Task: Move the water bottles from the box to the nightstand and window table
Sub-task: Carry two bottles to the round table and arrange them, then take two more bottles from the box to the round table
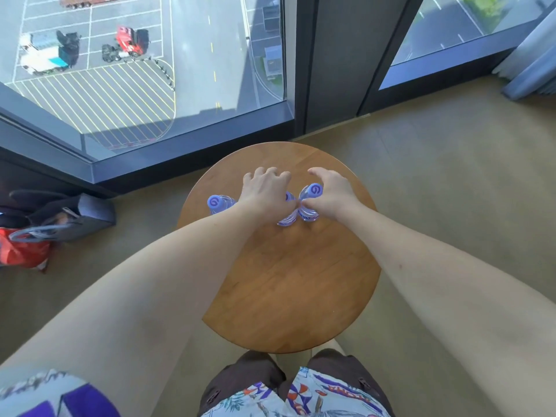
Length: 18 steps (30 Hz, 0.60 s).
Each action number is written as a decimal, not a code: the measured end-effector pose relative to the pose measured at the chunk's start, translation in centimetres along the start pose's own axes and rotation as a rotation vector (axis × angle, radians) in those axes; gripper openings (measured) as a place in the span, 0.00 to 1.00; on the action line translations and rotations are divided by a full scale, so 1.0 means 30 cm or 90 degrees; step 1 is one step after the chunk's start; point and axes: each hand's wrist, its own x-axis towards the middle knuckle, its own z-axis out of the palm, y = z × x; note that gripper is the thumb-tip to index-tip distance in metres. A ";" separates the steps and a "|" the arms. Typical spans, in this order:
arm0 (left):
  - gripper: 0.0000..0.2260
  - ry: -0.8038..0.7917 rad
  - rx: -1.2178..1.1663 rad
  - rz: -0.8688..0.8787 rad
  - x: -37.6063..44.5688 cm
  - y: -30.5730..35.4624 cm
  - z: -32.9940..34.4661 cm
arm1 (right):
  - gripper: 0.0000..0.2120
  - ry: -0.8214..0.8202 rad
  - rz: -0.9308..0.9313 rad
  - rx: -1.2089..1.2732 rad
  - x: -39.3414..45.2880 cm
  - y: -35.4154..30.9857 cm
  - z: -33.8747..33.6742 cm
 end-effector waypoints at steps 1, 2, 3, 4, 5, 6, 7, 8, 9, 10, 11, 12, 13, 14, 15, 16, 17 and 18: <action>0.26 0.020 0.005 0.001 -0.006 -0.007 -0.023 | 0.35 0.000 -0.010 -0.025 -0.011 -0.024 -0.019; 0.27 0.037 0.009 -0.007 -0.013 -0.016 -0.050 | 0.35 0.002 -0.018 -0.053 -0.023 -0.050 -0.041; 0.27 0.048 0.010 -0.022 -0.025 -0.025 -0.078 | 0.36 0.007 -0.026 -0.080 -0.037 -0.075 -0.062; 0.27 0.054 0.004 -0.043 -0.043 -0.034 -0.108 | 0.36 0.013 -0.034 -0.100 -0.053 -0.101 -0.084; 0.26 0.059 -0.009 -0.067 -0.065 -0.041 -0.138 | 0.37 0.016 -0.043 -0.117 -0.071 -0.128 -0.103; 0.27 0.068 -0.024 -0.092 -0.091 -0.049 -0.167 | 0.38 0.015 -0.059 -0.136 -0.090 -0.156 -0.119; 0.27 0.079 -0.033 -0.114 -0.120 -0.056 -0.195 | 0.39 0.009 -0.082 -0.161 -0.109 -0.183 -0.132; 0.28 0.093 -0.036 -0.131 -0.150 -0.063 -0.221 | 0.39 0.000 -0.111 -0.193 -0.122 -0.209 -0.142; 0.29 0.111 -0.032 -0.146 -0.180 -0.072 -0.244 | 0.40 -0.008 -0.139 -0.227 -0.132 -0.231 -0.147; 0.30 0.135 -0.023 -0.162 -0.213 -0.083 -0.265 | 0.40 -0.010 -0.168 -0.259 -0.139 -0.255 -0.151; 0.31 0.160 -0.012 -0.183 -0.248 -0.096 -0.284 | 0.40 -0.008 -0.198 -0.284 -0.142 -0.281 -0.155; 0.32 0.183 -0.007 -0.211 -0.285 -0.109 -0.300 | 0.40 -0.005 -0.229 -0.303 -0.143 -0.310 -0.158; 0.32 0.200 -0.011 -0.243 -0.327 -0.122 -0.314 | 0.40 -0.003 -0.262 -0.317 -0.145 -0.343 -0.157; 0.33 0.216 -0.022 -0.278 -0.372 -0.136 -0.322 | 0.40 -0.004 -0.297 -0.333 -0.148 -0.376 -0.152; 0.33 0.230 -0.034 -0.313 -0.421 -0.148 -0.324 | 0.41 -0.009 -0.335 -0.348 -0.153 -0.410 -0.142; 0.33 0.241 -0.042 -0.347 -0.476 -0.157 -0.320 | 0.41 -0.016 -0.369 -0.360 -0.162 -0.442 -0.127; 0.33 0.250 -0.052 -0.383 -0.536 -0.167 -0.311 | 0.42 -0.026 -0.399 -0.370 -0.174 -0.475 -0.107; 0.34 0.255 -0.063 -0.421 -0.601 -0.179 -0.299 | 0.42 -0.038 -0.430 -0.378 -0.194 -0.510 -0.082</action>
